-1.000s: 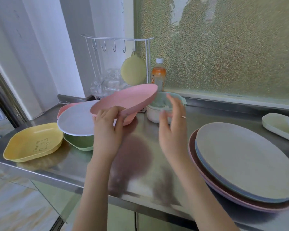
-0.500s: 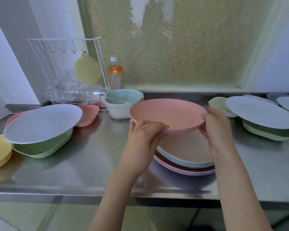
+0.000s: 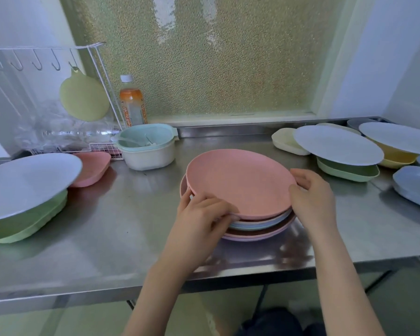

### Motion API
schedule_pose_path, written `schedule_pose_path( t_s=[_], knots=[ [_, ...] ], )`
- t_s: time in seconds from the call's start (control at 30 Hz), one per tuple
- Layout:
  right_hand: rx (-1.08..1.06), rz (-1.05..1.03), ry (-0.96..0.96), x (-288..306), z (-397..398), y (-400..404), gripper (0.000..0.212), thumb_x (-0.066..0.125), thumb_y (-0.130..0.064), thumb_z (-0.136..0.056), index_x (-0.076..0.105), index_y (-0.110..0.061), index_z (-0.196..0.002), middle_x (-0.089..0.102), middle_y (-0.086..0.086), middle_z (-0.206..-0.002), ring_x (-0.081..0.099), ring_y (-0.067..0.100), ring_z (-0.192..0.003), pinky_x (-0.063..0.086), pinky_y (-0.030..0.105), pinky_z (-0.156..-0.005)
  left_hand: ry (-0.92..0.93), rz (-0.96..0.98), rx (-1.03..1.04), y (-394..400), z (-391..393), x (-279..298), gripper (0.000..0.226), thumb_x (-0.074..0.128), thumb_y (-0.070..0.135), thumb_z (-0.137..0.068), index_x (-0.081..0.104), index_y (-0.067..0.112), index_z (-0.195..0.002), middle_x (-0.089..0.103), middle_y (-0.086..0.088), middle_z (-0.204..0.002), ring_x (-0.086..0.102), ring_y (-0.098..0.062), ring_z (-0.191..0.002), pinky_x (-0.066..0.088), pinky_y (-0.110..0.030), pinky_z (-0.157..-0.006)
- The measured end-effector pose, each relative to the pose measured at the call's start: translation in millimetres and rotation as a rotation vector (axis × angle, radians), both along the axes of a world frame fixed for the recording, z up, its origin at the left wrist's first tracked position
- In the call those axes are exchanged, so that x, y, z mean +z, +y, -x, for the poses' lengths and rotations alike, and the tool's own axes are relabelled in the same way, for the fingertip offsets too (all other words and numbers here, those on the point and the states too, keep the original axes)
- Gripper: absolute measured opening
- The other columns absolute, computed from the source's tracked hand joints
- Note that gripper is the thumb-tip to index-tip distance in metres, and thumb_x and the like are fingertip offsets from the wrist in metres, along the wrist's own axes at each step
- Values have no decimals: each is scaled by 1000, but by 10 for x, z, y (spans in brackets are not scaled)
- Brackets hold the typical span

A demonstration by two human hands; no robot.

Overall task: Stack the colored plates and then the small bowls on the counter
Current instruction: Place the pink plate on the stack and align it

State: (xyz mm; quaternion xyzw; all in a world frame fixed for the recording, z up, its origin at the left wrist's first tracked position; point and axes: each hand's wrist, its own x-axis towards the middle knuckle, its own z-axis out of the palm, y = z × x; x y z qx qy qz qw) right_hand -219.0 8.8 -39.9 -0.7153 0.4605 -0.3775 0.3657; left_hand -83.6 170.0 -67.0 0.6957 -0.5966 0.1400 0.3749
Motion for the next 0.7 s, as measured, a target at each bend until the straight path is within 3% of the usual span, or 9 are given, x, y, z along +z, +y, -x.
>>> schedule_pose_path(
  t_s=[0.13, 0.27, 0.4, 0.53, 0.6, 0.67, 0.7],
  knots=[
    [26, -18, -56, -48, 44, -7, 40, 47, -3, -84, 58, -18, -120, 63, -1, -120, 55, 14, -107, 43, 30, -89, 190, 73, -4, 15, 13, 7, 17, 57, 40, -81, 71, 32, -84, 63, 30, -92, 56, 1, -95, 43, -49, -92],
    [30, -30, -84, -79, 33, -20, 44, 45, -5, -88, 51, -17, -130, 57, 0, -131, 52, 13, -115, 37, 25, -92, 626, 231, 94, -77, -129, 0, 28, 53, 50, -82, 64, 41, -106, 63, 15, -119, 56, -5, -106, 44, -40, -98],
    [46, -13, -51, -118, 5, -18, 48, 40, -5, -90, 45, -12, -137, 48, 4, -141, 43, 19, -130, 31, 31, -106, 892, 201, 203, -275, -350, 61, 56, 52, 35, -94, 34, 19, -145, 33, 3, -152, 30, -9, -139, 22, -35, -118],
    [49, 24, -16, -136, -8, -33, 47, 38, -6, -92, 44, -11, -138, 47, 5, -142, 40, 22, -131, 29, 32, -107, 1021, 73, 203, -444, -572, 83, 58, 45, 36, -96, 28, 15, -148, 30, 6, -152, 27, -8, -140, 18, -20, -109],
    [47, 21, -22, -145, -5, -38, 46, 38, -7, -92, 44, -12, -138, 46, 4, -143, 40, 21, -132, 29, 32, -107, 1081, 7, 207, -492, -666, 25, 61, 48, 42, -91, 34, 16, -145, 37, 2, -150, 35, -16, -138, 22, -32, -115],
    [41, -2, -46, -156, 1, -30, 46, 37, -8, -93, 43, -13, -138, 46, 3, -143, 40, 21, -132, 29, 34, -109, 1118, 13, 179, -545, -780, -164, 62, 49, 43, -79, 46, 19, -136, 50, -5, -141, 46, -24, -130, 33, -47, -111],
    [34, -21, -65, -166, -3, -25, 45, 36, -10, -94, 44, -13, -138, 46, 3, -143, 39, 20, -132, 29, 35, -109, 1132, 35, 168, -570, -812, -242, 59, 47, 40, -76, 50, 21, -132, 56, -3, -136, 51, -24, -126, 37, -48, -108]
  ],
)
